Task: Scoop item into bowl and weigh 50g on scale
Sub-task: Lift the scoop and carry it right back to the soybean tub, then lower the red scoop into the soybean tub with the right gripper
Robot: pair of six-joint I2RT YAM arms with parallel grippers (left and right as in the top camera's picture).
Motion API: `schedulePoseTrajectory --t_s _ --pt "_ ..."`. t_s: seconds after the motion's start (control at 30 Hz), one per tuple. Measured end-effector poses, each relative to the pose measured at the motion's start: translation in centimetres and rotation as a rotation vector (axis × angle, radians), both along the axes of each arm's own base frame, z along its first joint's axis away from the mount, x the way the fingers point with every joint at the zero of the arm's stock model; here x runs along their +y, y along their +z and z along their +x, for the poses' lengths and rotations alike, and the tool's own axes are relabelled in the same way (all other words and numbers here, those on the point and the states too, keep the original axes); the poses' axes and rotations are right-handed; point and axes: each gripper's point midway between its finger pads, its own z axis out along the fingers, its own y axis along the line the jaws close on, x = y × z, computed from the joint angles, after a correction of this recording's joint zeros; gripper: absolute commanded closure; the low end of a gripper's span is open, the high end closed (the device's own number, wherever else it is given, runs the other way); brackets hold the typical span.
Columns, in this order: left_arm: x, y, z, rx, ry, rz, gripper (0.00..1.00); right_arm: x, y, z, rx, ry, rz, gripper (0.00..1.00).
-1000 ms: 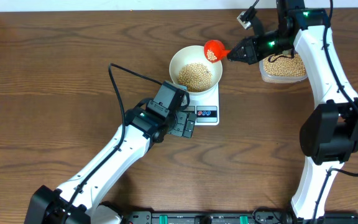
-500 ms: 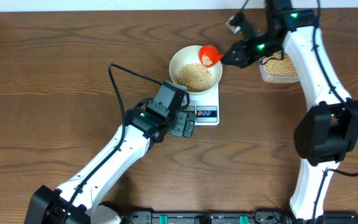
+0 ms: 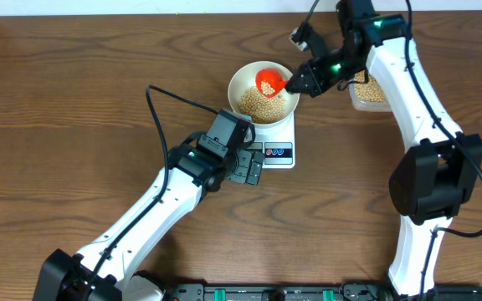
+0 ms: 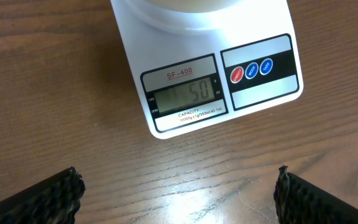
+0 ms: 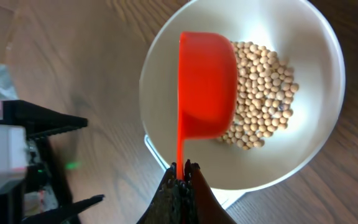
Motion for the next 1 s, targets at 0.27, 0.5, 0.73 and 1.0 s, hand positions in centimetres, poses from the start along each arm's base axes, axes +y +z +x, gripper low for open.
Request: schedulePoseTrajectory --t_s 0.27,0.5,0.73,1.0 --pt "0.0 0.0 0.0 0.000 0.000 0.000 0.00 -3.9 1.3 0.5 0.051 -0.089 0.056 0.99" --pt "0.0 0.0 0.0 0.000 0.000 0.000 0.00 -12.3 5.1 1.0 0.012 -0.278 0.070 0.99" --pt "0.0 0.0 0.0 0.000 0.000 0.000 0.00 -20.5 6.4 0.3 0.019 -0.503 -0.013 0.99" --pt "0.0 0.0 0.0 -0.001 0.000 0.000 0.00 -25.3 3.8 -0.1 0.078 -0.666 -0.266 0.99"
